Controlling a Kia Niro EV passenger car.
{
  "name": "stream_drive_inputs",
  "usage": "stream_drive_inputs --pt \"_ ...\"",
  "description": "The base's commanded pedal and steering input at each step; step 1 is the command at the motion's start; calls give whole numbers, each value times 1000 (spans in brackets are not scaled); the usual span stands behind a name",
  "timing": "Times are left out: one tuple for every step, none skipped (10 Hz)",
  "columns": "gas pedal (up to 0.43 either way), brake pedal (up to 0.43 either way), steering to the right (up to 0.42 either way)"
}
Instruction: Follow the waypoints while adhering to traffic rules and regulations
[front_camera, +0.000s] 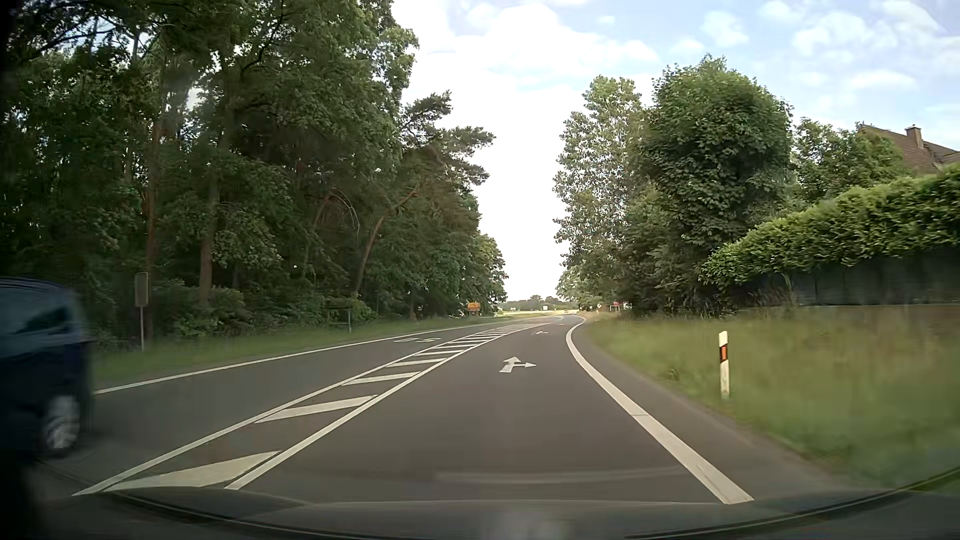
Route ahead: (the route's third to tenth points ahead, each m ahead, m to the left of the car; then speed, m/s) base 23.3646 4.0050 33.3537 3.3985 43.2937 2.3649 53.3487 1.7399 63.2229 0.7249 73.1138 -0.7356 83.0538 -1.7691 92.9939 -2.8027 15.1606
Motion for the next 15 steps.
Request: stream_drive_inputs --pt "177 30 14" --pt "177 30 14" --pt "177 30 14" --pt "177 30 14" --pt "177 30 14" --pt "177 30 14" --pt "177 30 14" --pt "177 30 14" --pt "177 30 14" --pt "177 30 14" --pt "177 30 14" --pt "177 30 14" --pt "177 30 14" --pt "177 24 14" --pt "177 30 14"
